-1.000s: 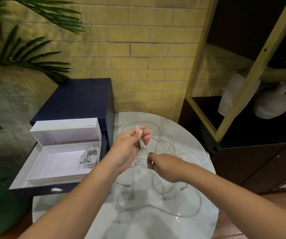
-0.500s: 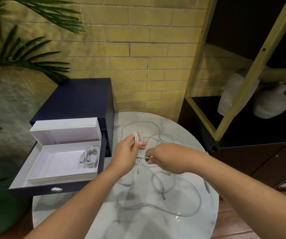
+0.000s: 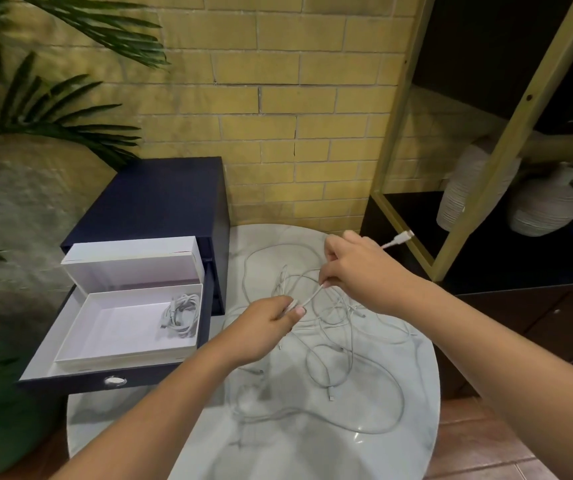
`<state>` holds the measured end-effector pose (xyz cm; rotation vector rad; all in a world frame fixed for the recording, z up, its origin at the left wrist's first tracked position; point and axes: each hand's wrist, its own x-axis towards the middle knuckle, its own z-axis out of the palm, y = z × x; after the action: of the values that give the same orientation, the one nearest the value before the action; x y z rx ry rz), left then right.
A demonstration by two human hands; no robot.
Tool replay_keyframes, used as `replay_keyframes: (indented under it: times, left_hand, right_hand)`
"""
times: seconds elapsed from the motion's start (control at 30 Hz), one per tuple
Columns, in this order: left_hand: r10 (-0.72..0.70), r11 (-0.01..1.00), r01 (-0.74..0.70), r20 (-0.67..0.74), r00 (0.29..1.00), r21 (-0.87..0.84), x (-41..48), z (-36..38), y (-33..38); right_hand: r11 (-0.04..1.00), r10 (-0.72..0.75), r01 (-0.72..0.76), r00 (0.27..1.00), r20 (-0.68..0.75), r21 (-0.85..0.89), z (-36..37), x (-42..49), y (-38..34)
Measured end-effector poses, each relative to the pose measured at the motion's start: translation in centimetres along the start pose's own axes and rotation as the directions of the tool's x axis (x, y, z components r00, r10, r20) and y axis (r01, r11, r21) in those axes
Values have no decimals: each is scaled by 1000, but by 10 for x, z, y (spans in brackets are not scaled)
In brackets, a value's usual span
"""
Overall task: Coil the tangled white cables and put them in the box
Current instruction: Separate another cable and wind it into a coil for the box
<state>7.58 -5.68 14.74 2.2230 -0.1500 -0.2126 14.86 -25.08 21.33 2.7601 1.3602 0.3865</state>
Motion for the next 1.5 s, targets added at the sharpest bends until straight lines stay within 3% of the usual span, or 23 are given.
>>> replay_keyframes:
  times: [0.27, 0.43, 0.6, 0.8, 1.13, 1.33, 1.5]
  left_hand:
    - [-39, 940, 37, 1, 999, -340, 2, -1, 17]
    - [-82, 875, 65, -15, 997, -480, 1, -2, 26]
    - [-113, 825, 74, -35, 993, -560, 4, -4, 26]
    - [-151, 815, 90, -59, 987, -573, 6, -7, 25]
    - [-180, 818, 105, -77, 981, -565, 5, -8, 28]
    - [-174, 847, 82, -128, 976, -526, 2, -5, 33]
    - [-142, 913, -5, -328, 934, -408, 0, -1, 33]
  right_hand:
    - [982, 74, -72, 997, -5, 176, 8, 2, -1]
    - [847, 224, -199, 974, 8, 493, 11, 3, -9]
    - [734, 189, -197, 978, 83, 650, 16, 0, -22]
    - [533, 296, -253, 950, 102, 807, 26, -4, -35]
    - [647, 250, -206, 967, 51, 734, 28, -3, -38]
    - [519, 342, -280, 934, 104, 807, 35, 3, -49]
    - [454, 395, -277, 915, 87, 847, 37, 7, -53]
